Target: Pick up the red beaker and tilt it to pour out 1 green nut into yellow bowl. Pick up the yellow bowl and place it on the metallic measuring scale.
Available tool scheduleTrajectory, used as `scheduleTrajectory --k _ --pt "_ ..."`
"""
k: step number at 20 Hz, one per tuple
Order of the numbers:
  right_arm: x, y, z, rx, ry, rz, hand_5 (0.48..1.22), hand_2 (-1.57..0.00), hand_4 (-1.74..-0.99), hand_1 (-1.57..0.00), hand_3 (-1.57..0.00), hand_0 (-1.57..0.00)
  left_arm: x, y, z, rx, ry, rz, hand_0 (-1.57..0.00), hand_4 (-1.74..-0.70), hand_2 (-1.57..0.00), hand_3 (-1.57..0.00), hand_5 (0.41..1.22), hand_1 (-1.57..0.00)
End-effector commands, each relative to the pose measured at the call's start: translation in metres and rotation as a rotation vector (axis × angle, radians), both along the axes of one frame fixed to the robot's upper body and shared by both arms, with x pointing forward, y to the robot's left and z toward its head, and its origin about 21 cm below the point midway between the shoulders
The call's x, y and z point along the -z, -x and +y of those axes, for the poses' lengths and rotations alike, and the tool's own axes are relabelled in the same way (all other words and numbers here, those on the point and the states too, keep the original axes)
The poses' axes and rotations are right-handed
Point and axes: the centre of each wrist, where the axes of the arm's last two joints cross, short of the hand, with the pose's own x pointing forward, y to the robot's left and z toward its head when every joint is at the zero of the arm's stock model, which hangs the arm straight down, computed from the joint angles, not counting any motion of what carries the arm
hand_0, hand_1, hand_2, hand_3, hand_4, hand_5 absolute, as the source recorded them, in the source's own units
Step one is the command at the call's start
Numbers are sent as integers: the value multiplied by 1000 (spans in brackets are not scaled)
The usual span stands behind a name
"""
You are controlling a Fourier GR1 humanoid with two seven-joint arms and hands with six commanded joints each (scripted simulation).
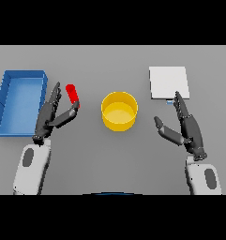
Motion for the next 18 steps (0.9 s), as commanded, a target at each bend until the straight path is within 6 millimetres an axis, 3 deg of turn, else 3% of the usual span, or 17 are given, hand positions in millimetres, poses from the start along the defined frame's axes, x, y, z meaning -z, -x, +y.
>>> scheduleTrajectory --k 1,8,16,17,18 --pt "0 0 -3 8 -1 -3 618 1 -1293 1 1 1 1 -5 2 -6 -4 -9 1 -1213 1 1 646 1" --pt "0 -1 -2 17 20 -4 634 1 -1299 1 1 1 9 -42 -19 8 -39 -9 1 -1221 1 1 635 1" --pt "0 -1 0 17 0 -8 646 1 -1303 1 1 1 21 -61 -29 7 -14 -38 1 -1331 -1 1 709 1" --pt "1 -2 -1 25 9 3 647 1 -1301 1 1 1 21 -65 -27 -6 -6 -31 1 -1347 -50 -30 726 -6" --pt "3 -4 -2 29 8 4 646 1 -1298 1 1 1 22 -66 -26 -12 6 -41 -153 -1364 -179 -129 747 -145"
